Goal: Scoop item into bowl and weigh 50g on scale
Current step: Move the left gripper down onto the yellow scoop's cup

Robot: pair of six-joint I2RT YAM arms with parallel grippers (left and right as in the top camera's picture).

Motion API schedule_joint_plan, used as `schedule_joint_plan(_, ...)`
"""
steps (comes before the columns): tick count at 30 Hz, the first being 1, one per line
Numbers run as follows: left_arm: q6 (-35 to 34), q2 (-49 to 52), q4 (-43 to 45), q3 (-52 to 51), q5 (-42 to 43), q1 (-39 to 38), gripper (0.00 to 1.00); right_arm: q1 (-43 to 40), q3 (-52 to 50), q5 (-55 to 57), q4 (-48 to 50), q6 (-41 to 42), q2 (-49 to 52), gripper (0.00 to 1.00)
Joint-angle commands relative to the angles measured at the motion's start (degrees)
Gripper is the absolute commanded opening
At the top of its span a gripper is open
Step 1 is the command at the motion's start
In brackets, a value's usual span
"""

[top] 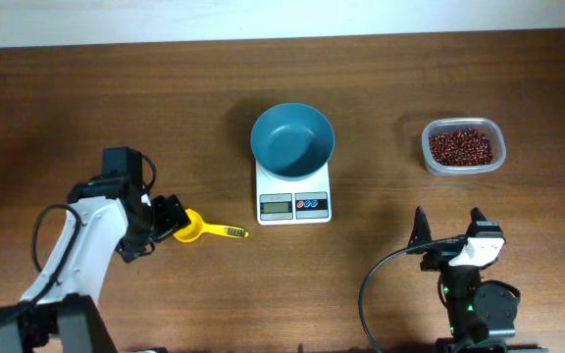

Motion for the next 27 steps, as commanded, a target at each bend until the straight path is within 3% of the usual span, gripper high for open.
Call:
schedule_joint_plan(1,-0.5,2.4,0.7,-0.3,-0.8,0.2,0.91,0.3,-0.3,0.9,-0.3,0.2,-0.3,0.99)
schedule_joint_plan(6,-0.5,4.6,3.5,-0.3,-0.8,0.2,0.75,0.3,-0.3,0.9,-0.3,0.2,-0.3,0.99)
schedule_joint_plan(20,-0.5,5.1,4.8,-0.3,-0.8,-1.8,0.76,0.3,-0.3,0.9,-0.3,0.2,-0.3,0.99)
schedule_joint_plan(27,-0.5,9.5,6.5,-0.3,-0.8,-3.2,0.67,0.3,-0.3,0.9,-0.3,0.2,-0.3,0.99)
